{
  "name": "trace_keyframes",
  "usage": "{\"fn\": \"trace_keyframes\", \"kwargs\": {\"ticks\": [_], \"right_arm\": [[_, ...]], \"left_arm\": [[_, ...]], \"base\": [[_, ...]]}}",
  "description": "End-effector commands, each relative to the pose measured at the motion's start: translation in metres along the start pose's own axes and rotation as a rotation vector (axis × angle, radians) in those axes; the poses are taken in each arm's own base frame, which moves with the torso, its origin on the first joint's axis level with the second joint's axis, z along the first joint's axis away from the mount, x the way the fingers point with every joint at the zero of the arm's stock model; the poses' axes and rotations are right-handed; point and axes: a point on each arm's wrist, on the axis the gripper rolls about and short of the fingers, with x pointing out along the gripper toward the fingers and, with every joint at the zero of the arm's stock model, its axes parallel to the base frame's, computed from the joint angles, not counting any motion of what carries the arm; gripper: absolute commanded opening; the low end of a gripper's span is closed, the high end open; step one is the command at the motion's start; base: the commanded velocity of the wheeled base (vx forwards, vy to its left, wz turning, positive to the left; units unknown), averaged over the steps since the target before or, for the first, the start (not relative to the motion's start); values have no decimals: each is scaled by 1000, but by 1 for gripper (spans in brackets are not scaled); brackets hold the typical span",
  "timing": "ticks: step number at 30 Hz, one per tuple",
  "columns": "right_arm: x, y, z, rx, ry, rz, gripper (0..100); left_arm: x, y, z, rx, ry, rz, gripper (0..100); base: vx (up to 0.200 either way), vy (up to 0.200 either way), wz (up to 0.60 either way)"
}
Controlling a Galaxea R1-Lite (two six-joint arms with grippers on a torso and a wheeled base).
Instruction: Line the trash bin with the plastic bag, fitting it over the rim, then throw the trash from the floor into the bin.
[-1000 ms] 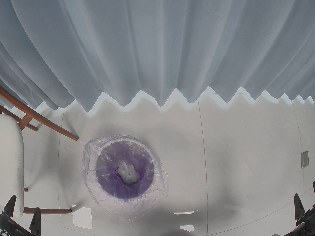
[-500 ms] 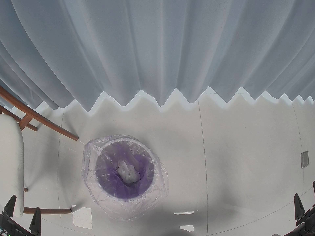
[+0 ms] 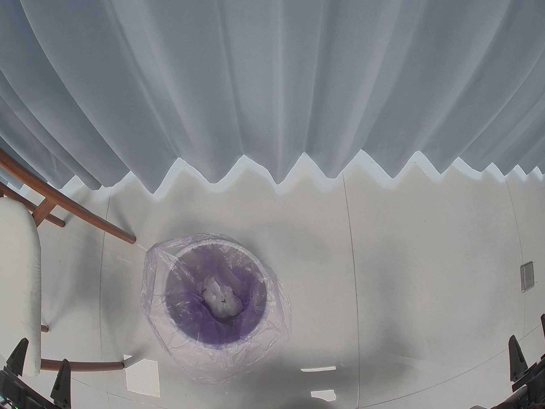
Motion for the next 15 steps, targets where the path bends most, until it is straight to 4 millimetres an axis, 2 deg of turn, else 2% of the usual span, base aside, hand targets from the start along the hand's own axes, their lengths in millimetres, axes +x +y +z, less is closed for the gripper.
{"fn": "trace_keyframes", "kwargs": {"ticks": [1,15], "right_arm": [[0,0,-5,-2,1,1,100],[0,0,-5,-5,1,3,100]], "left_arm": [[0,0,-5,1,2,0,100],[0,0,-5,1,2,2,100]], "base": [[0,0,0],[0,0,0]]}}
